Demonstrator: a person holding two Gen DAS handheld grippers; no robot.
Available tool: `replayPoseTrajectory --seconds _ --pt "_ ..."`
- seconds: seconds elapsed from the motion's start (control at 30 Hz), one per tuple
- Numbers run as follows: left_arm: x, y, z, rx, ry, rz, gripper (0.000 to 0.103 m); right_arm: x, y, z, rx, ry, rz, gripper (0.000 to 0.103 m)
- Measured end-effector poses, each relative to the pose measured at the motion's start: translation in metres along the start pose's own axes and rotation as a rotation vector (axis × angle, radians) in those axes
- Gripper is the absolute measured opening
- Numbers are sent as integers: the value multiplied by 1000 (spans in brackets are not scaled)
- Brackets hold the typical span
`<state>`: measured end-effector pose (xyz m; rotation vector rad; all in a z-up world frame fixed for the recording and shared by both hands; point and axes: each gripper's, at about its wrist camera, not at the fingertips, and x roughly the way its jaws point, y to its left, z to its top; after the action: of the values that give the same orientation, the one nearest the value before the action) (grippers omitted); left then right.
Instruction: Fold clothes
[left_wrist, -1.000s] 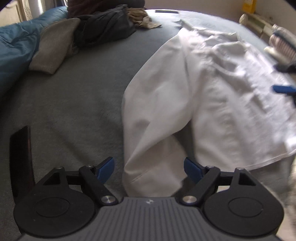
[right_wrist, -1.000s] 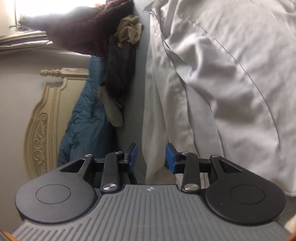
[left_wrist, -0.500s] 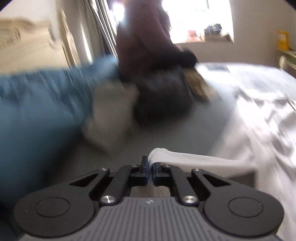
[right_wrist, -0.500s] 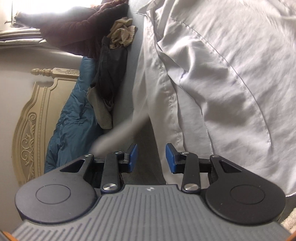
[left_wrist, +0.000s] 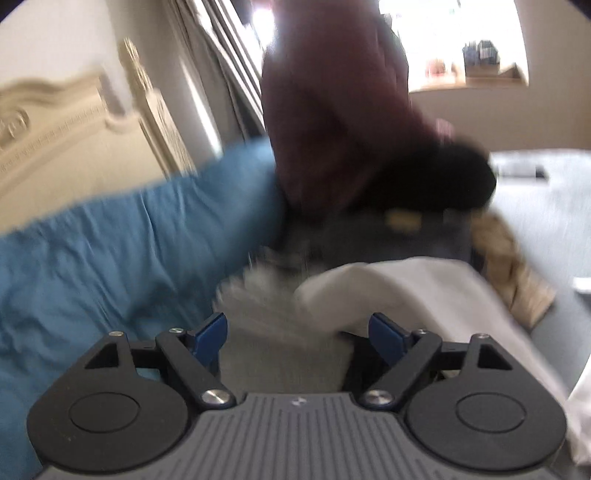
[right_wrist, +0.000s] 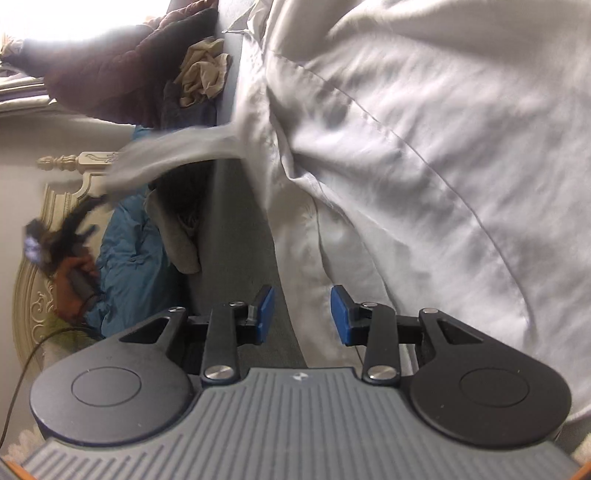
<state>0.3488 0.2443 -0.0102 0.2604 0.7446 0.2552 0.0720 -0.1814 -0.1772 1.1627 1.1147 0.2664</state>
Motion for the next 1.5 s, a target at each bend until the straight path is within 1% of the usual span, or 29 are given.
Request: replayPoseTrajectory --seconds 0.07,0.13,0.17,0.23,0.33,0.4,0.5,0.53,0.6,0.63,0.67,0.7,0.77,0.83,0.87,0.9,0.93,0.97,1.03,1.1,1.23,1.3,1.37,1.4,1.43,1.47,1.5 --pt "2 11 -15 -53 23 -40 85 6 2 4 -20 6 -1 34" --pt "-9 26 -29 -110 2 -101 85 9 4 7 -35 13 1 34" --pt "-19 29 -37 -119 -22 -133 85 10 5 9 -42 16 3 34" --pt "-47 25 -50 -99 -58 -202 86 10 6 11 -53 18 15 34" --pt "-91 0 -81 -21 -45 -349 88 3 4 12 -63 4 51 34" --pt "-116 -31 -107 38 26 -474 88 -6 2 11 -54 -11 73 34" --pt "-150 -87 -152 107 123 -639 88 -27 -2 10 -27 -58 123 34" --pt "-160 -107 -167 139 147 -680 87 -36 -4 9 -21 -79 139 34" --pt "-174 -151 -193 242 151 -691 85 -53 -8 6 -8 -124 161 33" --pt "-182 -174 -205 294 153 -697 82 -63 -11 4 -3 -143 174 33" --pt "-186 -191 -216 334 160 -695 76 -73 -14 2 4 -160 182 33" --pt "-182 -197 -222 349 179 -678 72 -82 -17 0 11 -176 190 33" --pt "-175 -210 -235 379 217 -643 54 -102 -22 -5 19 -210 205 33" --pt "-168 -222 -247 408 255 -607 45 -120 -26 -10 23 -245 220 33" --pt "-164 -229 -253 422 273 -589 36 -128 -29 -13 28 -260 235 33" --pt "-160 -235 -259 437 292 -571 32 -135 -32 -15 33 -270 244 33" --pt "-157 -237 -263 434 309 -560 22 -141 -35 -17 38 -281 253 33" --pt "-156 -227 -258 386 324 -563 2 -147 -39 -18 42 -289 259 33" --pt "-151 -204 -246 253 349 -559 3 -154 -45 -17 54 -303 266 33" --pt "-147 -172 -233 86 353 -569 2 -162 -51 -15 64 -316 278 33" --pt "-128 -111 -218 -151 353 -477 2 -175 -59 -10 69 -345 296 33" --pt "-113 -87 -216 -243 375 -413 2 -182 -64 -8 76 -356 296 33" --pt "-98 -69 -221 -321 415 -381 4 -193 -69 -6 78 -374 284 33" --pt "-92 -62 -224 -344 442 -372 5 -200 -71 -5 79 -386 277 33" --pt "-85 -56 -228 -367 469 -363 9 -208 -74 -4 81 -398 270 33" --pt "-81 -51 -231 -378 485 -352 16 -219 -77 -4 82 -416 264 33" --pt "-86 -48 -230 -362 472 -340 20 -232 -80 -3 83 -439 253 33"
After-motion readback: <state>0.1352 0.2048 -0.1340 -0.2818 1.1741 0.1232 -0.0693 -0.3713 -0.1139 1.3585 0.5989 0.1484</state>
